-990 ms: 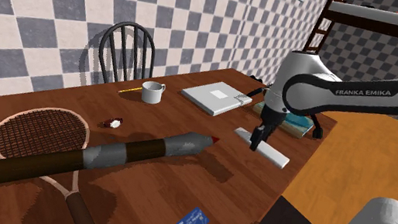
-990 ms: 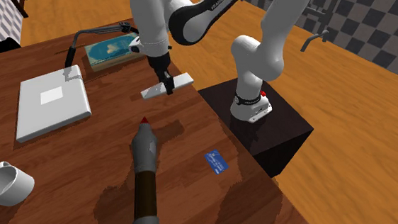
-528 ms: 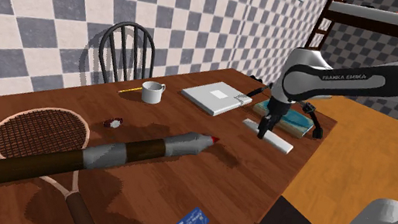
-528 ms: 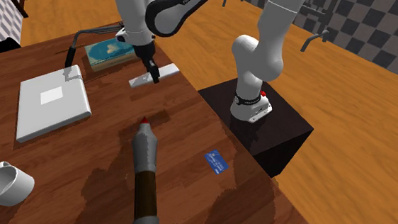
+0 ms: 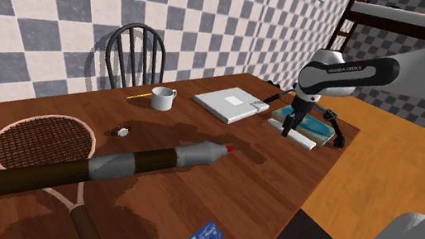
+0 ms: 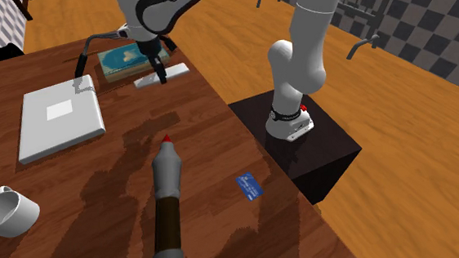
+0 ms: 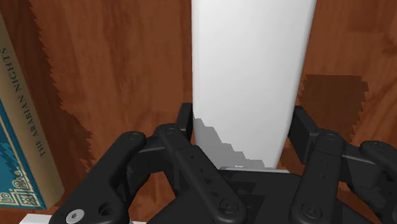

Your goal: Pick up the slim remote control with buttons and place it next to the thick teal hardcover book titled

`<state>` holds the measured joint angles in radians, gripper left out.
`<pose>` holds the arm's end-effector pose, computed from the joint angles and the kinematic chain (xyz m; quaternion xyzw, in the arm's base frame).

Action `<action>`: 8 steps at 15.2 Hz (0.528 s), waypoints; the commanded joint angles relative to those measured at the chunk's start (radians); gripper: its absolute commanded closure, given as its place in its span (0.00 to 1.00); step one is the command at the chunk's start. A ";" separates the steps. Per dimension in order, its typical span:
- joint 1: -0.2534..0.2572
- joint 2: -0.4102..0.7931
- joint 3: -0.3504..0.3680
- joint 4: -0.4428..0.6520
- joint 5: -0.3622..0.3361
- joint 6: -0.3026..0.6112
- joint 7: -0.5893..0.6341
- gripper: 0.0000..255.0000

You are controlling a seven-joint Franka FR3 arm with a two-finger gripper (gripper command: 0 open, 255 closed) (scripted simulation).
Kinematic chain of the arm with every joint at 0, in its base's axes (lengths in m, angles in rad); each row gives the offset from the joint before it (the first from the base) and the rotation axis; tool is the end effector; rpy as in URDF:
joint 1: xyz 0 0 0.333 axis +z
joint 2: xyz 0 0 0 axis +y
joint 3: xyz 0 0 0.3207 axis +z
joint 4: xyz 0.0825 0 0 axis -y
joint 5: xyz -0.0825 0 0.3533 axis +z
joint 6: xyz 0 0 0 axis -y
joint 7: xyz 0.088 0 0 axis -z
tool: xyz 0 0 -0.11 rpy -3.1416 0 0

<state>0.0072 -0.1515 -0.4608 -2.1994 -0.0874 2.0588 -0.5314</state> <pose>0.4232 -0.2186 0.4567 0.9981 0.0618 -0.0038 0.0036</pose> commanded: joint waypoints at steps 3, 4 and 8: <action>-0.025 0.133 -0.054 0.143 0.065 -0.020 -0.117 1.00; -0.034 0.168 -0.065 0.181 0.085 -0.027 -0.146 1.00; -0.041 0.197 -0.068 0.169 0.101 0.009 -0.163 1.00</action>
<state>-0.0331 0.0375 -0.5284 -2.0256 0.0094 2.0559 -0.6912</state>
